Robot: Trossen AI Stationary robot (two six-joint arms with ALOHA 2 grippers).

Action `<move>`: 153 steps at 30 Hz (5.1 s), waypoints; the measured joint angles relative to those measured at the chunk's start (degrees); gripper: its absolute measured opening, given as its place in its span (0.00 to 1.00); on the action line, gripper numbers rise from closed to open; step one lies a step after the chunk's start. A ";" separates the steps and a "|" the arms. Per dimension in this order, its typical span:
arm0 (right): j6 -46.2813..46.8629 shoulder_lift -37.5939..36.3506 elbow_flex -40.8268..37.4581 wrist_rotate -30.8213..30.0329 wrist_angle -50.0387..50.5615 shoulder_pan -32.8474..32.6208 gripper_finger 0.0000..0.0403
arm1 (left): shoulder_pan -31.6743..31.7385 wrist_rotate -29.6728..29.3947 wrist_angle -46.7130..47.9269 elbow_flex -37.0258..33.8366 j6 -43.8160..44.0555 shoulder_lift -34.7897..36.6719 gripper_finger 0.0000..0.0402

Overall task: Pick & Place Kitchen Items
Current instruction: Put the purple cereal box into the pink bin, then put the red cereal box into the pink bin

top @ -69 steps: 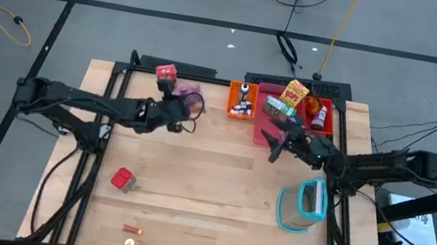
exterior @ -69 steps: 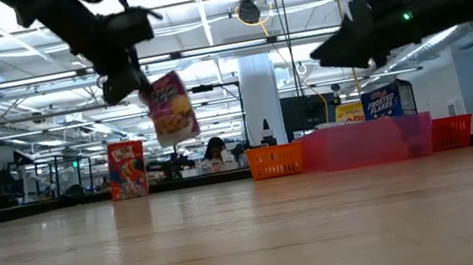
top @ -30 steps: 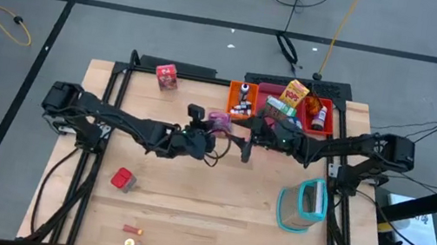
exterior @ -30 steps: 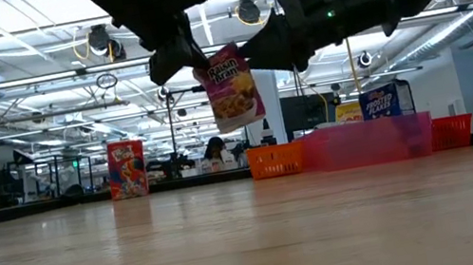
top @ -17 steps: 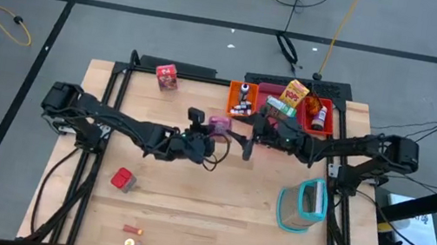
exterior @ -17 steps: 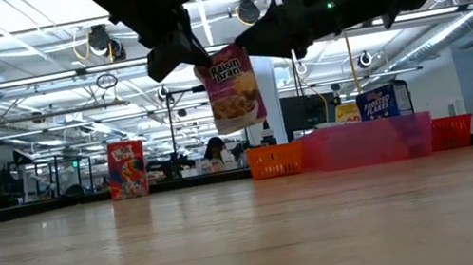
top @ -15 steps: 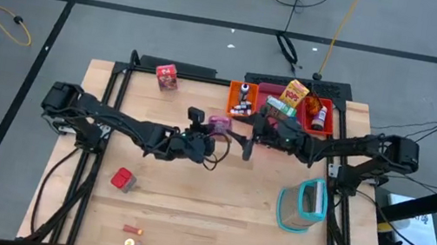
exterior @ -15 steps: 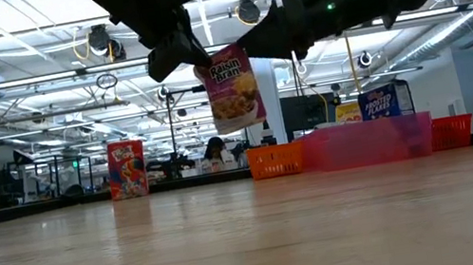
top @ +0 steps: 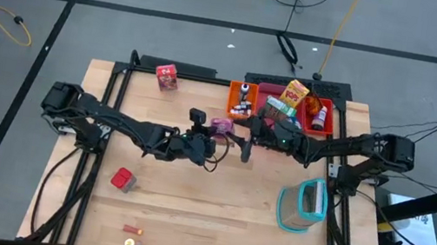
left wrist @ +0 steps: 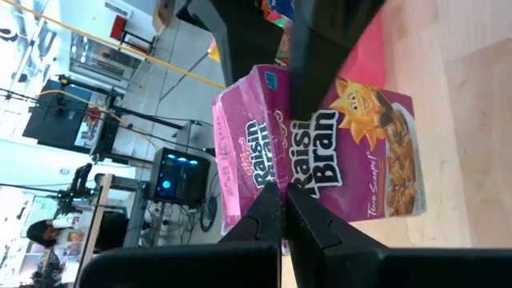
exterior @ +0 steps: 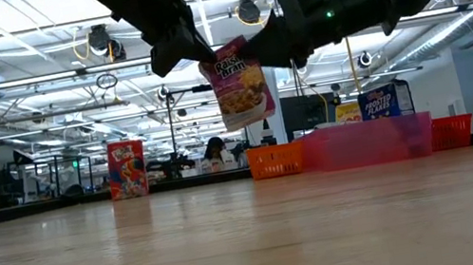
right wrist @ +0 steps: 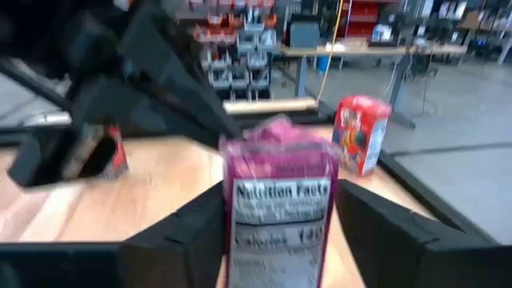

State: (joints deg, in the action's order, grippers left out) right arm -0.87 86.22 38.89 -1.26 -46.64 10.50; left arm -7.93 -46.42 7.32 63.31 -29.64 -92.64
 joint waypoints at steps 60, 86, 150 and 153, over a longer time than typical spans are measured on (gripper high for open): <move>-0.37 -17.52 -26.25 -23.03 -11.90 5.01 0.01 | -0.46 -7.76 25.52 -0.11 40.15 2.47 0.10; -1.15 -3.02 -26.18 -22.53 -24.00 4.68 0.02 | -0.40 -7.44 25.56 -0.11 40.51 2.47 0.10; -4.73 -9.27 -26.21 -16.84 -19.95 2.89 0.66 | -0.29 -7.51 25.98 -0.11 40.39 2.43 0.10; -6.04 -11.36 -26.21 -16.85 -19.86 2.89 0.65 | 0.23 -7.74 26.14 -0.11 40.22 2.43 0.10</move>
State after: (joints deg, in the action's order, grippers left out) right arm -6.91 74.86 12.69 -18.11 -66.50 13.39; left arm -7.70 -54.16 33.46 63.20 10.57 -90.21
